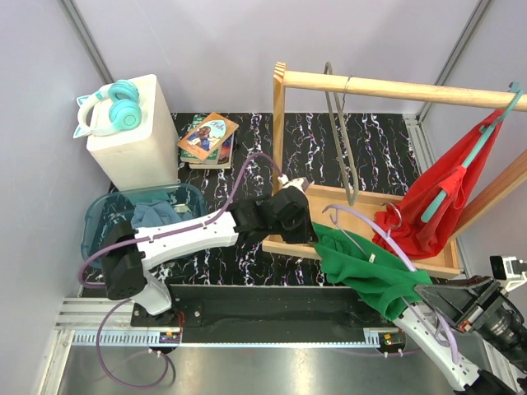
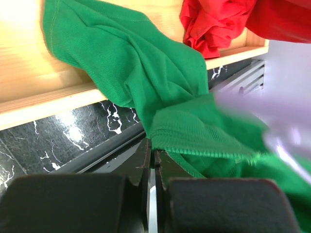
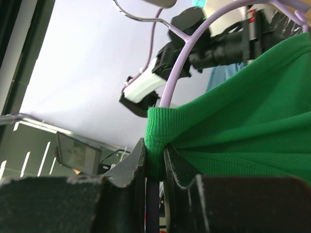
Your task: Remove the tank top from the hanger
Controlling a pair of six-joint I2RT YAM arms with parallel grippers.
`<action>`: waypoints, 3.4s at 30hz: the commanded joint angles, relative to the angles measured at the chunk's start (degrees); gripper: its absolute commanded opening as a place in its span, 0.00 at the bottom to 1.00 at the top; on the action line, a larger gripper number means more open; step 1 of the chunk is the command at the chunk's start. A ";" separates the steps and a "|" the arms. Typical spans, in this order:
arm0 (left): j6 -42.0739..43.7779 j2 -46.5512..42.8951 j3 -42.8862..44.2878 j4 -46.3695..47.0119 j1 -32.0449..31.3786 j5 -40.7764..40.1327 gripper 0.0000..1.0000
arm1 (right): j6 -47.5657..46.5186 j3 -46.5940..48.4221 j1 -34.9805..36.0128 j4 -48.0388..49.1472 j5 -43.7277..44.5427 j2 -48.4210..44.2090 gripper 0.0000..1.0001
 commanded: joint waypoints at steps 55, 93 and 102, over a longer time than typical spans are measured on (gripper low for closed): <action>-9.69 -0.74 2.82 30.73 -0.66 15.51 0.18 | -10.19 -22.76 0.12 18.97 -1.99 6.87 0.00; 2.89 -2.59 1.94 33.44 5.58 10.93 0.00 | -23.90 -22.67 0.12 15.02 1.45 24.36 0.60; 2.45 -0.92 4.13 32.92 6.63 11.55 0.00 | -20.65 -28.20 0.04 15.90 -2.77 20.41 0.31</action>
